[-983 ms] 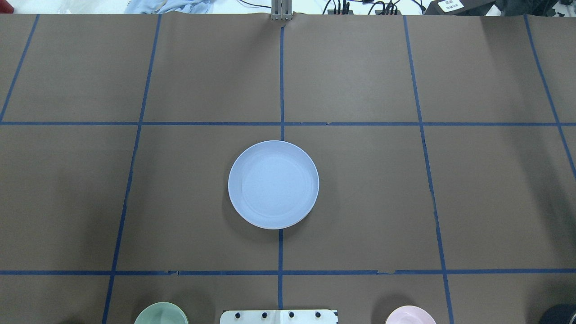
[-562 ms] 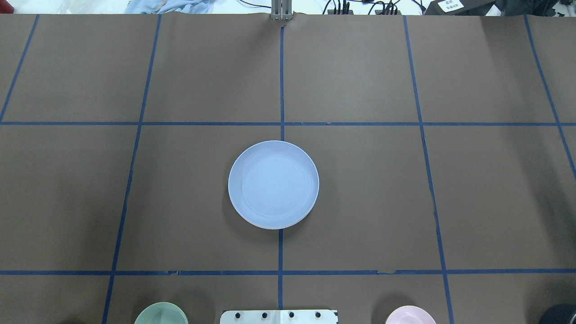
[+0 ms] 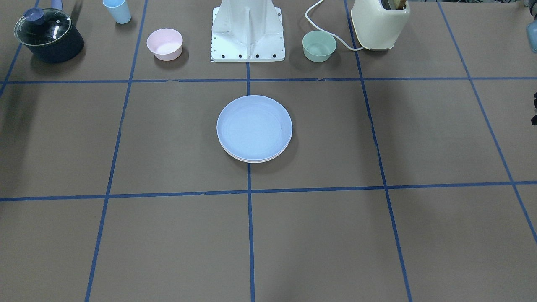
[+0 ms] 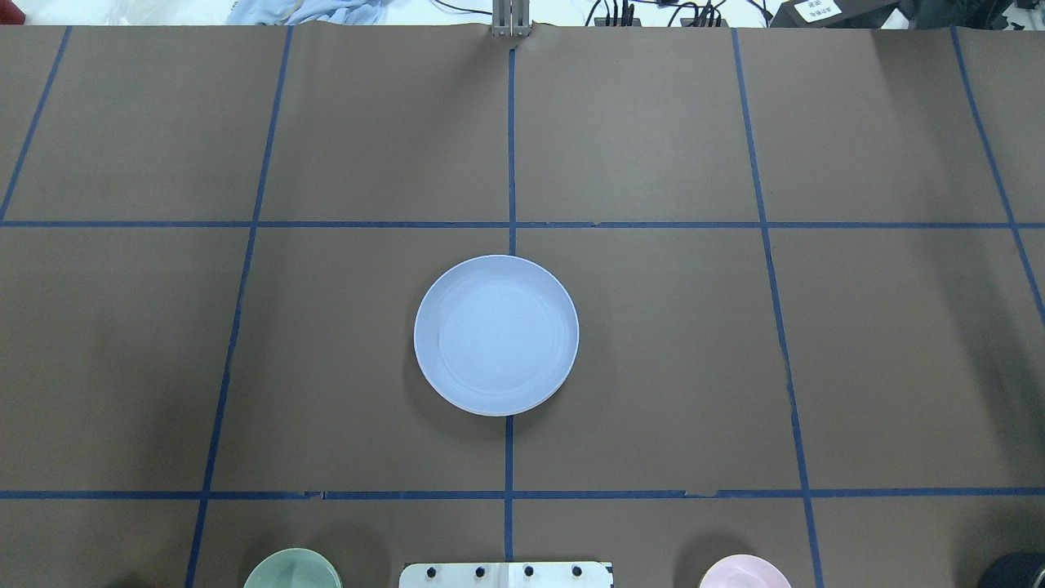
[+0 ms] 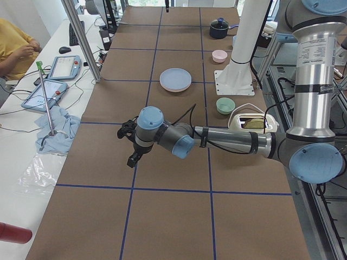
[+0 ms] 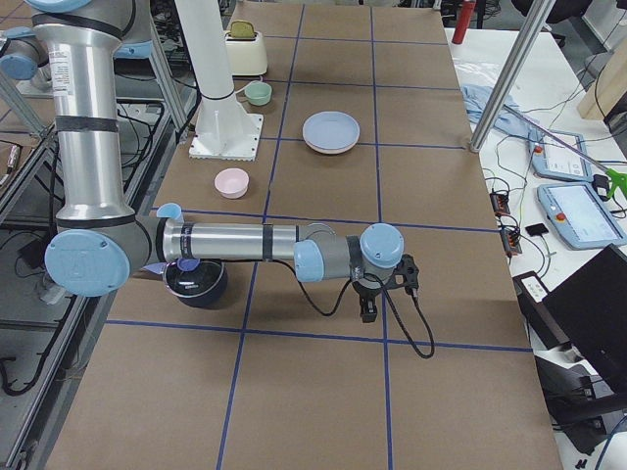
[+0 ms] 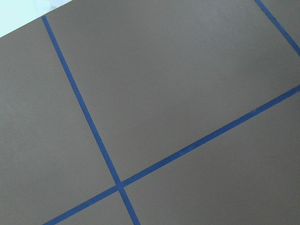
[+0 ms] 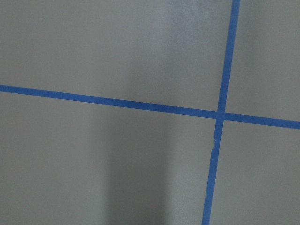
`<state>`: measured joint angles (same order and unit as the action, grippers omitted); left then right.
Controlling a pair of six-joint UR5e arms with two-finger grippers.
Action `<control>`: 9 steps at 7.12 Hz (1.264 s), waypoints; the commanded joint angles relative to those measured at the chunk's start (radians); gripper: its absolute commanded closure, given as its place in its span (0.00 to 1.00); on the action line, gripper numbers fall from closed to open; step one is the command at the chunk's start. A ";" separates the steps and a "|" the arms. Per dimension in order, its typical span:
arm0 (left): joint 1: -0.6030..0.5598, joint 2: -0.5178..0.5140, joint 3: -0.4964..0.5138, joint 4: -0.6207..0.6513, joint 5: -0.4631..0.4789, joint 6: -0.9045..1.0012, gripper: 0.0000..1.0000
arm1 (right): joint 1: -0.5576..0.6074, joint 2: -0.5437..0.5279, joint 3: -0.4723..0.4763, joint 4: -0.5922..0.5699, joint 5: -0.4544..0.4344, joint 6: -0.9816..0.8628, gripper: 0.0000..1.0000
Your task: Stack three plates with pink and blue
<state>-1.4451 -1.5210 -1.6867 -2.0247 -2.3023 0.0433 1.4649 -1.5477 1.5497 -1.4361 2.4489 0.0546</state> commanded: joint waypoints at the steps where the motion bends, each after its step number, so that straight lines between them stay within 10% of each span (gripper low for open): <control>1: -0.001 0.018 -0.033 0.001 0.000 -0.002 0.01 | 0.000 -0.006 0.013 0.002 -0.007 0.002 0.00; 9: 0.000 0.021 -0.034 0.000 -0.037 -0.003 0.01 | 0.000 -0.009 0.053 -0.003 -0.001 0.005 0.00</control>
<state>-1.4462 -1.4990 -1.7199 -2.0244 -2.3294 0.0404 1.4649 -1.5568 1.6049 -1.4372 2.4486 0.0600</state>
